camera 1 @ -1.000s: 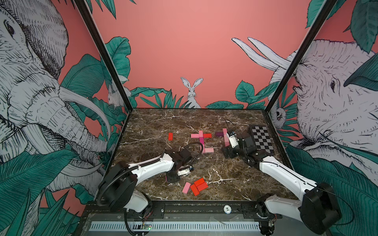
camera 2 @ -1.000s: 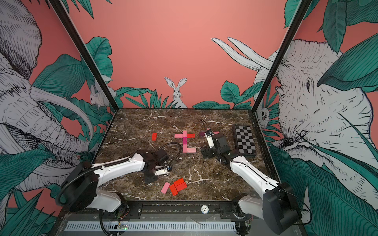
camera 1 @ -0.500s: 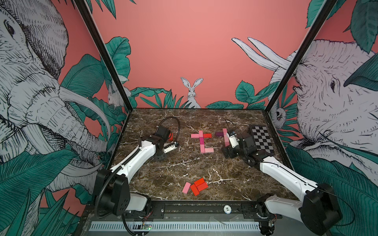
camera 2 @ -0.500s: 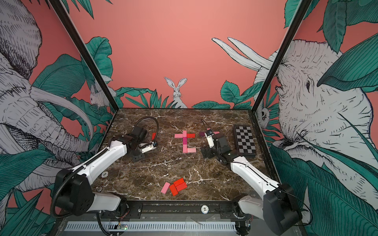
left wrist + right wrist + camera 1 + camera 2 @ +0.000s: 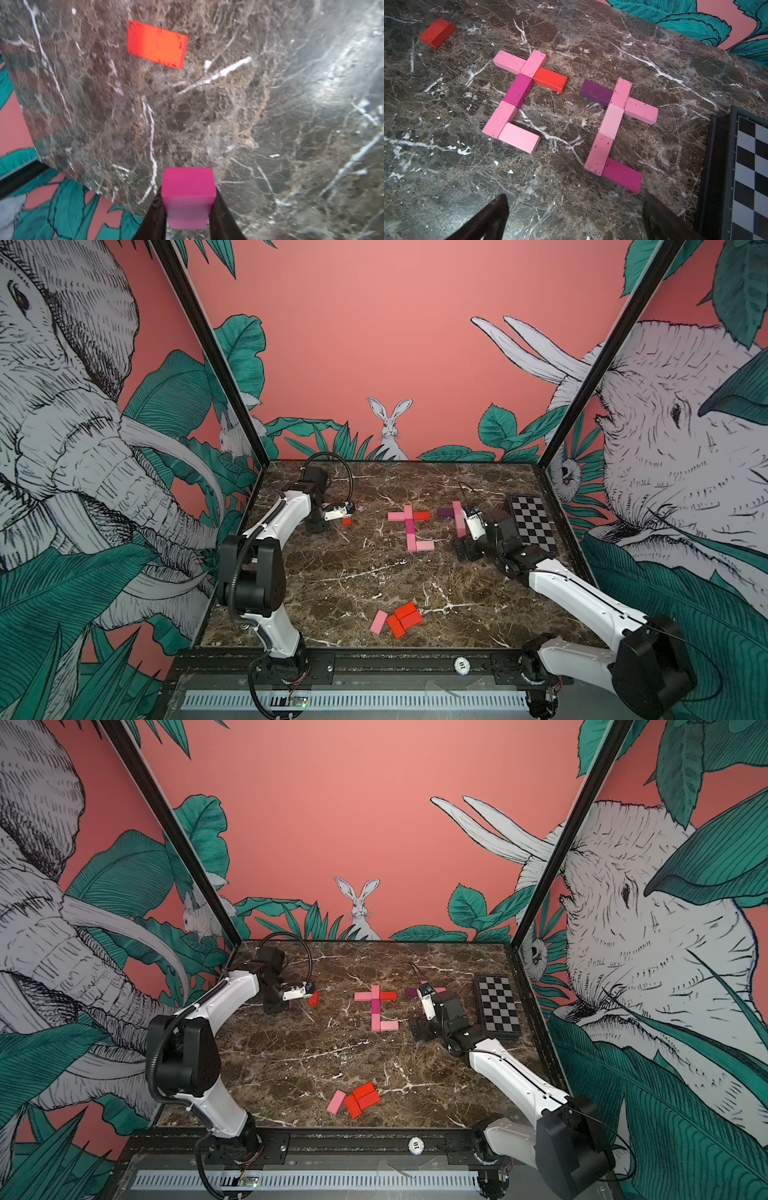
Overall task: Assemble the letter t with building blocks
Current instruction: Assemble the building block at the center of the board.
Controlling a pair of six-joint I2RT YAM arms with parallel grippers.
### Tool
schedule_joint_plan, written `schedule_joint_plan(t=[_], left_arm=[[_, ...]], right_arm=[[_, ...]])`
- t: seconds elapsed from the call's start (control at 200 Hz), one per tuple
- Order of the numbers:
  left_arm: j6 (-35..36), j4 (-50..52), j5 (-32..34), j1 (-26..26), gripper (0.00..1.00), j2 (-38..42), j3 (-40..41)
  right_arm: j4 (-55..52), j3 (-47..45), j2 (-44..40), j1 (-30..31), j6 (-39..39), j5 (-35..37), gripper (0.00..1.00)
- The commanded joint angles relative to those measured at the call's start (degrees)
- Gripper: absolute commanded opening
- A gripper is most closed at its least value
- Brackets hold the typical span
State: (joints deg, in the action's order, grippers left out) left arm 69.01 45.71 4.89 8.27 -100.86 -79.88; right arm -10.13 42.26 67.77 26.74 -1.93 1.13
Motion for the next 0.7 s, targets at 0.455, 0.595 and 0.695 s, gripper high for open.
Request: schedule_joint_plan(t=[0.455,0.595,0.695], left_arm=[[11.46,-0.32,-3.85,-1.37,0.0,-12.36,-10.83],[11.76,-1.96,-4.55,-1.39,0.0,-13.05,-9.42],[12.19,-2.74,-4.51,-1.42,0.0,-13.39,-8.54]], right_arm=[[-1.39,-0.58,-4.24,0.28,0.26,1.87,0.98],[-1.66,-0.79,-5.21,0.29,0.05,1.86,0.98],[-1.22,-1.21,-5.76,0.27,0.25,1.43,0.98]])
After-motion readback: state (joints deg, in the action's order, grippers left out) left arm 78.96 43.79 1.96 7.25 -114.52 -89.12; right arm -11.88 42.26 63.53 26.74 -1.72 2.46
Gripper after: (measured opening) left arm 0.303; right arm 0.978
